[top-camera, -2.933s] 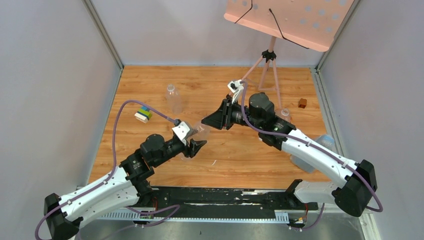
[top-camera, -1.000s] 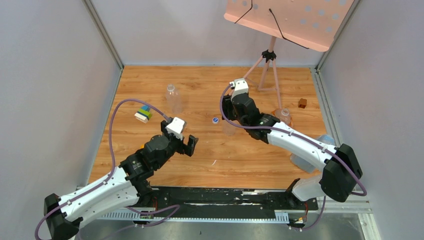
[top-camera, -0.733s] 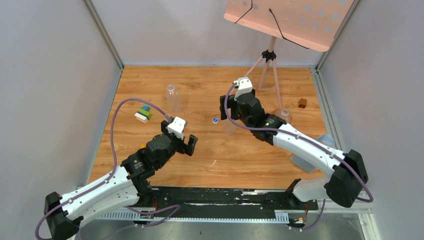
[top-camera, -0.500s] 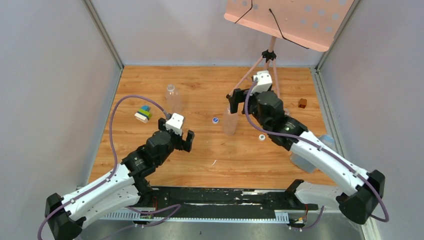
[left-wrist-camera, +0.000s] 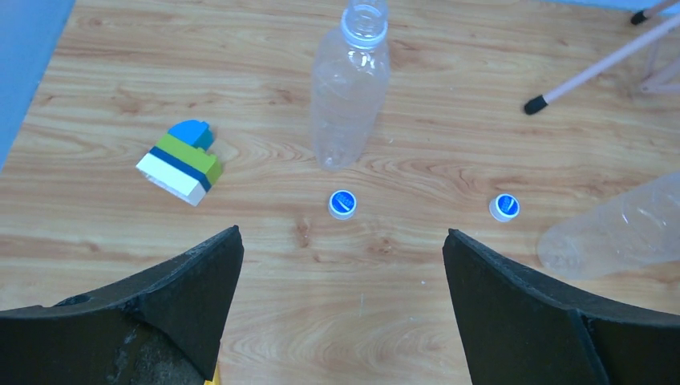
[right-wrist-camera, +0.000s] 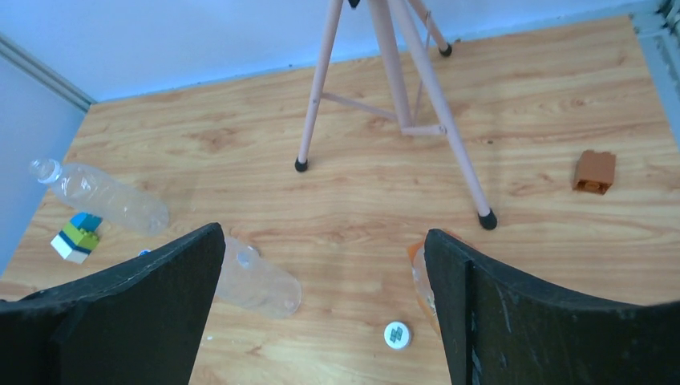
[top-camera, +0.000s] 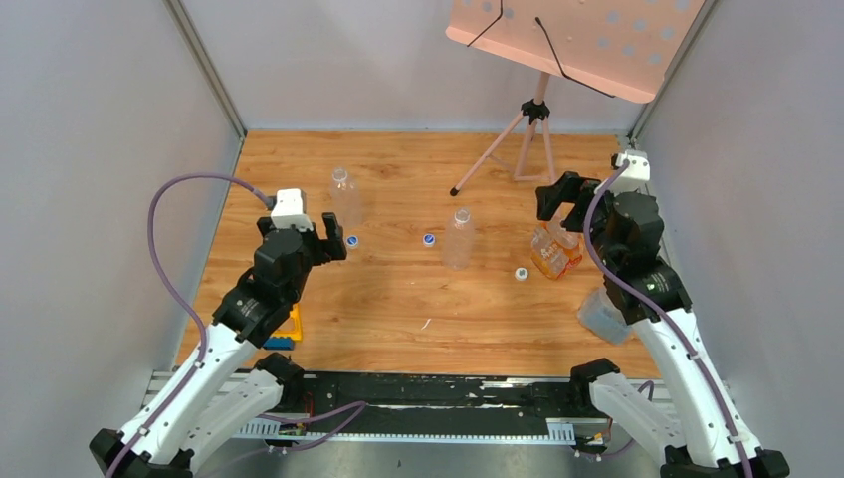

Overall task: Unscrew the bottle caps
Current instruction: Reset both arms

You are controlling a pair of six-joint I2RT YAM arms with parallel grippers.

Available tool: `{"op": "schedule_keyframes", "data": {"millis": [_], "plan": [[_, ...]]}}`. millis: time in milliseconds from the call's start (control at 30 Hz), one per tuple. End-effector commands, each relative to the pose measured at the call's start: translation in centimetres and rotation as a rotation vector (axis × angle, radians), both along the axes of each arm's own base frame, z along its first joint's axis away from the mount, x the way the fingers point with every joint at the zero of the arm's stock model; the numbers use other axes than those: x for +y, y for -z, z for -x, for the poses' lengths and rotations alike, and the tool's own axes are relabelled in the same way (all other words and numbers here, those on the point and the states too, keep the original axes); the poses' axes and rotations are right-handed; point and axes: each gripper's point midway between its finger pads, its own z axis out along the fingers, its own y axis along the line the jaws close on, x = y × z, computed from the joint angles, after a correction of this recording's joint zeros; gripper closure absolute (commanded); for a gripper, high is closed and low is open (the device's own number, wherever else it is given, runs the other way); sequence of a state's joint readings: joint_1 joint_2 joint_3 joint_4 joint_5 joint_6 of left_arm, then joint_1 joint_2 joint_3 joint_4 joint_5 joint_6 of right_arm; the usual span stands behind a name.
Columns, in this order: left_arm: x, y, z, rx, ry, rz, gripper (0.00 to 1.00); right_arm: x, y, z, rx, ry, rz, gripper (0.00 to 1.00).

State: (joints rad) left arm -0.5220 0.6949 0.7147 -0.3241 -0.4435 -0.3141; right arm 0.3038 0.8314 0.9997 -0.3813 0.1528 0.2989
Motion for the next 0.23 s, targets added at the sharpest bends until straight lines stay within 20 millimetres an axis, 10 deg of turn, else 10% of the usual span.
{"op": "schedule_keyframes", "data": {"millis": [0,200], "plan": [[2.2,-1.9,0.5,-0.024,-0.161,0.109,0.0,1.3,2.1,1.2,0.079,-0.09,-0.053,0.03],[2.6,-1.9,0.6,-0.014,-0.176,0.085,0.0,2.0,3.4,1.2,0.121,-0.126,-0.065,0.02]]}}
